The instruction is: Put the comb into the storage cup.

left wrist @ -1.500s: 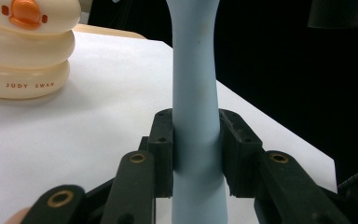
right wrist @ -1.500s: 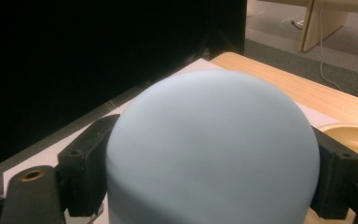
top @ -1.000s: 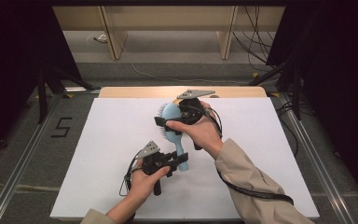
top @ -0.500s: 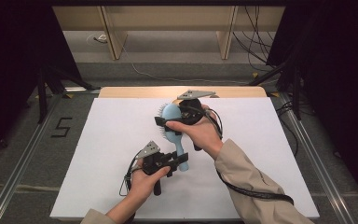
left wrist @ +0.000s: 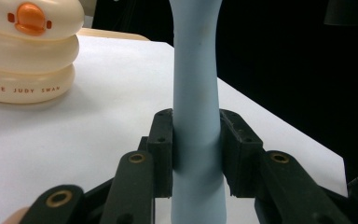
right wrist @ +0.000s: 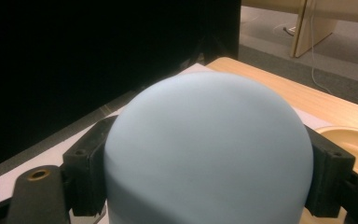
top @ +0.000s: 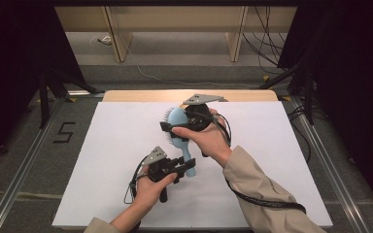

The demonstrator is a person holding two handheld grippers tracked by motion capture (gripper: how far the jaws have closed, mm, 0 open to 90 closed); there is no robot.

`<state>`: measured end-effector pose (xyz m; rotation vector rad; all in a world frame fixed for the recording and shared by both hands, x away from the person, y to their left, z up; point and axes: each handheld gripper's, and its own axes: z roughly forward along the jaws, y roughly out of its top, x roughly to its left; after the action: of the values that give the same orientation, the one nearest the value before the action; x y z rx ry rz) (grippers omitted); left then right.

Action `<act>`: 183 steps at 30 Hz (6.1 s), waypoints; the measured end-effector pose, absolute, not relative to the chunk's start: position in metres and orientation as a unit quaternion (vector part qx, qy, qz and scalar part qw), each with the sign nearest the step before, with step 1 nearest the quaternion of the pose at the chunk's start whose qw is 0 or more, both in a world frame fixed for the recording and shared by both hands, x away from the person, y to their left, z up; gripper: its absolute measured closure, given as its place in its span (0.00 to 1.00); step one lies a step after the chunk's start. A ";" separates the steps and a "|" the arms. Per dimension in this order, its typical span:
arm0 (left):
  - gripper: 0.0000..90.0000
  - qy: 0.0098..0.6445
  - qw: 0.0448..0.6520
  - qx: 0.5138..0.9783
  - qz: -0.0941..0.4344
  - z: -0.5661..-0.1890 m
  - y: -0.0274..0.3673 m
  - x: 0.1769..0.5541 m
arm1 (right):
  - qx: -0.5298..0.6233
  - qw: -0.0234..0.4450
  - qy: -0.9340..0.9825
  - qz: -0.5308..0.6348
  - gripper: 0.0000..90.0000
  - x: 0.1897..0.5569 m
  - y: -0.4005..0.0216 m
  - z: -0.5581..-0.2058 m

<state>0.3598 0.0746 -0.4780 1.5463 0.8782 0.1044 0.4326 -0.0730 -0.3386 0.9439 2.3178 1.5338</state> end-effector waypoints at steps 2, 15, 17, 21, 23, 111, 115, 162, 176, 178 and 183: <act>0.74 0.384 0.628 0.675 0.049 -0.478 0.075 0.360 | 0.320 0.104 0.784 0.521 0.23 0.433 -0.073 -0.338; 0.35 0.374 0.586 0.713 0.093 -0.472 0.072 0.357 | 0.324 0.112 0.782 0.521 0.23 0.433 -0.076 -0.339; 0.25 0.370 0.573 0.723 0.105 -0.471 0.072 0.356 | 0.325 0.114 0.779 0.523 0.23 0.434 -0.077 -0.339; 0.13 0.357 0.554 0.742 0.122 -0.468 0.075 0.354 | 0.329 0.118 0.776 0.525 0.23 0.435 -0.080 -0.339; 0.04 0.349 0.547 0.750 0.127 -0.467 0.078 0.353 | 0.332 0.119 0.774 0.526 0.23 0.436 -0.081 -0.339; 0.00 0.377 0.509 0.749 0.197 -0.468 0.147 0.345 | 0.372 0.197 0.710 0.565 0.23 0.462 -0.122 -0.329; 0.00 0.377 0.509 0.749 0.196 -0.469 0.146 0.345 | 0.373 0.201 0.707 0.566 0.23 0.464 -0.124 -0.329; 0.00 0.376 0.512 0.748 0.194 -0.468 0.146 0.345 | 0.387 0.230 0.682 0.577 0.23 0.475 -0.137 -0.318; 0.00 0.377 0.512 0.747 0.194 -0.468 0.146 0.345 | 0.390 0.237 0.673 0.582 0.23 0.478 -0.141 -0.313; 0.00 0.377 0.512 0.747 0.194 -0.468 0.146 0.345 | 0.391 0.238 0.673 0.581 0.23 0.479 -0.141 -0.313; 0.00 0.377 0.513 0.746 0.194 -0.468 0.146 0.345 | 0.392 0.240 0.671 0.582 0.23 0.480 -0.142 -0.313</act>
<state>0.3451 0.1461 -0.4682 1.7944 0.9057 0.4657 0.4803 -0.1421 -0.3126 1.0729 1.8358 1.5933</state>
